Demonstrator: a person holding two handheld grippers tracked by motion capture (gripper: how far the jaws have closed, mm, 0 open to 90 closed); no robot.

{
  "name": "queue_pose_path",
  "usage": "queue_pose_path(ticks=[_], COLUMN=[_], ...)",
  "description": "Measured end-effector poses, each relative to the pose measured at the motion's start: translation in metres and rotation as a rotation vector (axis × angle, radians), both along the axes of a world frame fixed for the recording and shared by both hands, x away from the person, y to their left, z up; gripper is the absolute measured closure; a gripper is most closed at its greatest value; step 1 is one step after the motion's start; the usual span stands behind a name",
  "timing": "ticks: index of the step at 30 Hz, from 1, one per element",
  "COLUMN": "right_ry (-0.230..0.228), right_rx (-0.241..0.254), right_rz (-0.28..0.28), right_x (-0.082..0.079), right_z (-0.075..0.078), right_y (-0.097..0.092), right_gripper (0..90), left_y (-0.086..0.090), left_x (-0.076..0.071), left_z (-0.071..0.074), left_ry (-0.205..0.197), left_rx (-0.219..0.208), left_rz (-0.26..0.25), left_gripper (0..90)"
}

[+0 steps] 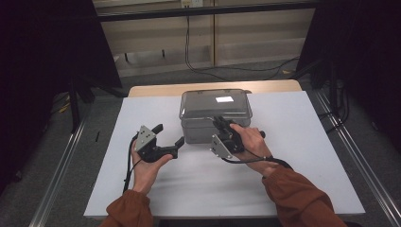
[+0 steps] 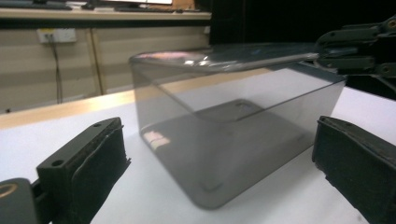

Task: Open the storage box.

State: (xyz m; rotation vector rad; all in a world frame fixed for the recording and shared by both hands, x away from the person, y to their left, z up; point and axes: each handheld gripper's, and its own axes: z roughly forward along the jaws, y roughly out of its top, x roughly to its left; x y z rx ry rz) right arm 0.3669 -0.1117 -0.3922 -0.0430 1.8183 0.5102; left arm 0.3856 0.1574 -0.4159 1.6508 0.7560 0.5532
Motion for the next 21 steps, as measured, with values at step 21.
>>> queue_pose_path(ticks=[21], right_ry=[-0.024], right_rx=[0.014], right_rz=[-0.003], right_x=[0.004], right_z=[0.013], right_y=[0.001], right_gripper=[80.1], left_y=[-0.018], left_x=[0.036], left_z=[0.005], left_ry=[-0.061], left_rx=[0.027], left_rz=[0.031], left_gripper=[4.0])
